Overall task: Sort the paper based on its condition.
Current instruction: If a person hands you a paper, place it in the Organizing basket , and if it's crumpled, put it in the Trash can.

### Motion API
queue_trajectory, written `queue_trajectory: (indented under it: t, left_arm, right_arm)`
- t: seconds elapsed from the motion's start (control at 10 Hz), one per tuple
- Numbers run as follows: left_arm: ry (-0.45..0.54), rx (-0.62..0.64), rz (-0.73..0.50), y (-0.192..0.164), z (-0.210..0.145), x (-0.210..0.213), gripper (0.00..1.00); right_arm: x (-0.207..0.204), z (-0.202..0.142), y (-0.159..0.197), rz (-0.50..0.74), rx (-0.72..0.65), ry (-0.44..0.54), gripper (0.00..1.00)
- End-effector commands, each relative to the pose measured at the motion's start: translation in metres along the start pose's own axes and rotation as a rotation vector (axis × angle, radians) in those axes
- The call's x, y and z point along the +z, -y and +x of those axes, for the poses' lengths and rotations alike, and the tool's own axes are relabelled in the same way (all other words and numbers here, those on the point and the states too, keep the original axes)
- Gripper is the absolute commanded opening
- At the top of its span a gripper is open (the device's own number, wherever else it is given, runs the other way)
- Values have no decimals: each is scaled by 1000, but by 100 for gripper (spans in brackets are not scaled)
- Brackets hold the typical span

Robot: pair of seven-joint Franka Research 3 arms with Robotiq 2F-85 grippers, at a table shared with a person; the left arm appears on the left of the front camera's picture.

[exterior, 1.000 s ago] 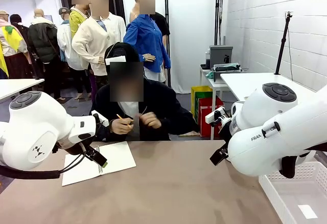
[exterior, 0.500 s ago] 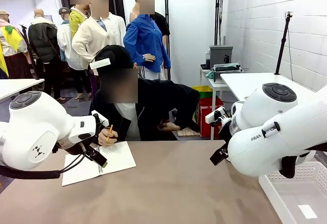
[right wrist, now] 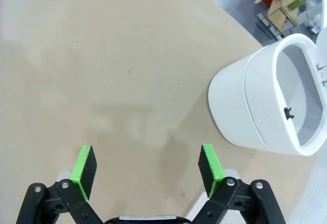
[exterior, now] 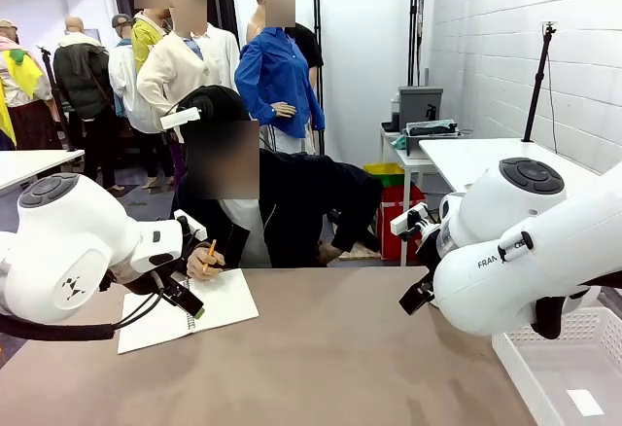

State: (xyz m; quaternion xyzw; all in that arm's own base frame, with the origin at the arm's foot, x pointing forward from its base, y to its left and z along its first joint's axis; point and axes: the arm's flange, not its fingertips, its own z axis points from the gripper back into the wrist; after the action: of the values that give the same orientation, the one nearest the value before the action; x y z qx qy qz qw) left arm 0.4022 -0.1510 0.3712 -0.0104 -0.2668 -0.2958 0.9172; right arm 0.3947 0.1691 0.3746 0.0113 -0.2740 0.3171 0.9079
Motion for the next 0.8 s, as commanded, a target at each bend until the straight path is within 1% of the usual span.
queue_trajectory:
  t: [0.0, 0.2, 0.3, 0.4, 0.5, 0.6, 0.7]
  left_arm:
    - [-13, -14, 8, -1, 2, 0, 100]
    - [2, -9, -88, 6, 12, 26, 100]
    - [6, -7, -87, 7, 18, 44, 100]
    - [9, -7, -107, 7, 22, 63, 100]
    - [15, -8, -144, 7, 24, 86, 100]
    - [-4, -4, -170, 7, 25, 101, 100]
    - [16, -21, -201, 8, 25, 118, 100]
  right_arm:
    - [0, -1, 1, 23, 15, -6, 100]
    - [18, 2, -9, 131, 29, -11, 100]
    - [24, 9, -13, 159, 18, -14, 100]
    - [31, 16, -15, 203, -4, -51, 100]
    - [46, 25, -16, 230, -26, -61, 100]
    - [62, 31, -18, 228, -35, -45, 100]
    - [80, 40, -20, 237, -23, -23, 100]
